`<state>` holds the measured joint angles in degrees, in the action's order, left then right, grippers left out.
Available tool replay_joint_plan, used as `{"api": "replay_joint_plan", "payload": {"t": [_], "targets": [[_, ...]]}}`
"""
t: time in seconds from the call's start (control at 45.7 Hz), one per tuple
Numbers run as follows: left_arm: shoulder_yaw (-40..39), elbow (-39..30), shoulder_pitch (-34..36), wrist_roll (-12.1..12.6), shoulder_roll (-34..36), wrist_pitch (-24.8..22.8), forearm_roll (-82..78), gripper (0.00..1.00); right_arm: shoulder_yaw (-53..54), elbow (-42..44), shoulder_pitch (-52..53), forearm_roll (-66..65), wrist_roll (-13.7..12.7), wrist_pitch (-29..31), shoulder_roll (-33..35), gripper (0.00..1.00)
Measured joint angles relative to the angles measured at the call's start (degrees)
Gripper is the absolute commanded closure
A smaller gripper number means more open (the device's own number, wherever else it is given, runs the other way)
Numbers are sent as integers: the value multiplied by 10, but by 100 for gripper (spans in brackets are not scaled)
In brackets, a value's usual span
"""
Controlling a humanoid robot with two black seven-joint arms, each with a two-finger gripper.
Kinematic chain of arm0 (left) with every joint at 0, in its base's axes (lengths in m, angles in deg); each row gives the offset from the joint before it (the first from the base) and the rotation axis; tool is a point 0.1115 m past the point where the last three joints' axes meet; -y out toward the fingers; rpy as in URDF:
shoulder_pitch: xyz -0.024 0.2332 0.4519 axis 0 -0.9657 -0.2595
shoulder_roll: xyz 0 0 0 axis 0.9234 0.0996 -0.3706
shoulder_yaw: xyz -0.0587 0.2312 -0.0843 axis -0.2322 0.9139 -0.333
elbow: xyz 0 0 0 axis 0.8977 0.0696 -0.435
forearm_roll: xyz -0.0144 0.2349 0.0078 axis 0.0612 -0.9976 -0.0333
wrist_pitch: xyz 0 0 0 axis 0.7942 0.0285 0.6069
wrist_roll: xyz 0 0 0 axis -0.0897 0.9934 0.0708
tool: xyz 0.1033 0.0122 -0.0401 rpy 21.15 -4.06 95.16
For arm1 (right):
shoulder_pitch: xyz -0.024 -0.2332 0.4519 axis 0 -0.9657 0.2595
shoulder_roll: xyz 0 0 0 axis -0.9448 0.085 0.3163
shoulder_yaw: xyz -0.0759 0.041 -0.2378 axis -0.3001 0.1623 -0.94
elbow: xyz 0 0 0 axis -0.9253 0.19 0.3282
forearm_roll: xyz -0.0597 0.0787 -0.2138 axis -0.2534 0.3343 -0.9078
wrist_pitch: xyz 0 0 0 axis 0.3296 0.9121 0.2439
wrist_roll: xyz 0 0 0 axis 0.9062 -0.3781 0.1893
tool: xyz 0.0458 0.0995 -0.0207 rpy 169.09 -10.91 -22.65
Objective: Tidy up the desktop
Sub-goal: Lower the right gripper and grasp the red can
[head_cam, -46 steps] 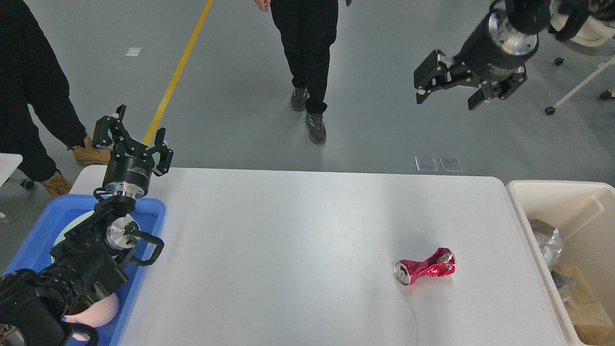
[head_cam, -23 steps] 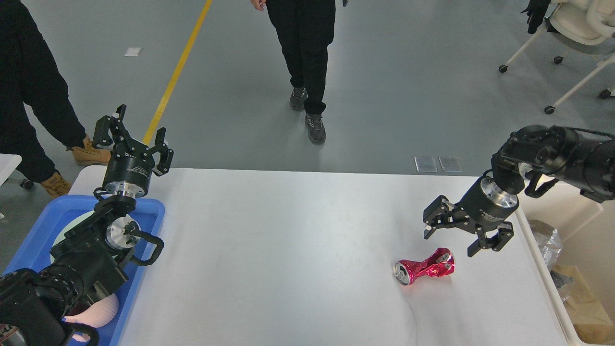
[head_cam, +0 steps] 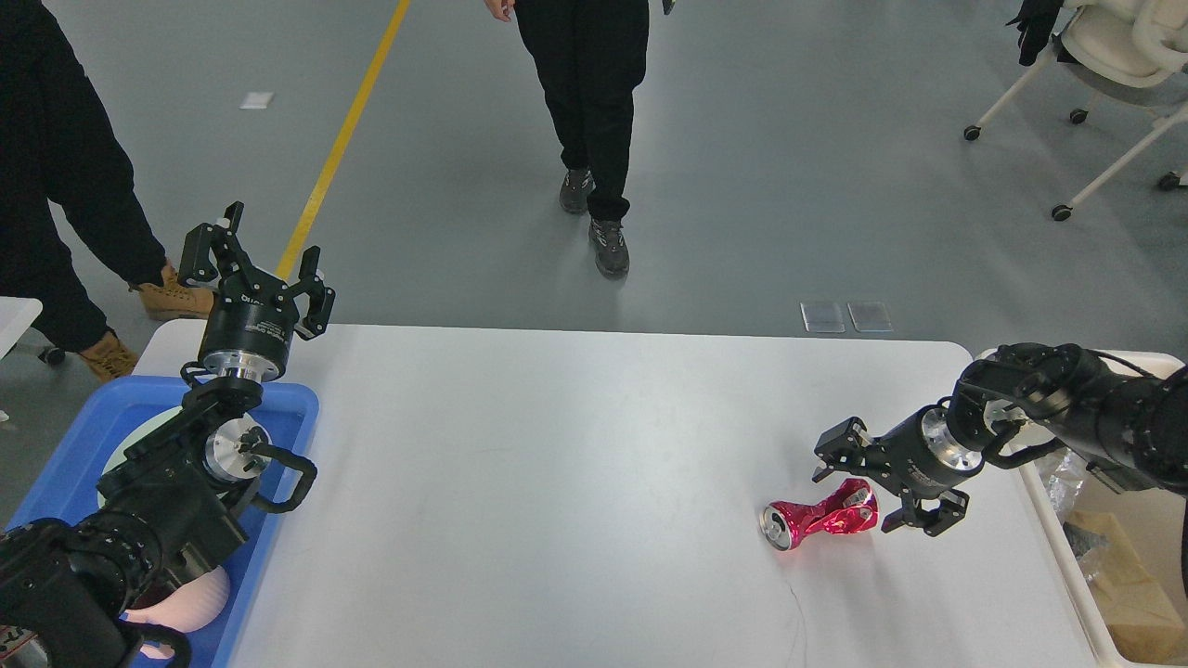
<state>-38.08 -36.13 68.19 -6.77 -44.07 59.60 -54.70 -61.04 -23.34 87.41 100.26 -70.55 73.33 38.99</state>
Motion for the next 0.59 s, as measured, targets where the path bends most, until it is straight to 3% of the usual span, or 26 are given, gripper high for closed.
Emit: {"api": "replay_joint_plan", "payload": {"t": [0.503, 0.591], "targets": [[0, 0, 0, 0, 0, 0, -1, 4, 43, 29, -61, 7, -1, -29, -15, 0], [0, 0, 0, 0, 0, 0, -1, 4, 52, 34, -69, 7, -1, -34, -19, 4]]}}
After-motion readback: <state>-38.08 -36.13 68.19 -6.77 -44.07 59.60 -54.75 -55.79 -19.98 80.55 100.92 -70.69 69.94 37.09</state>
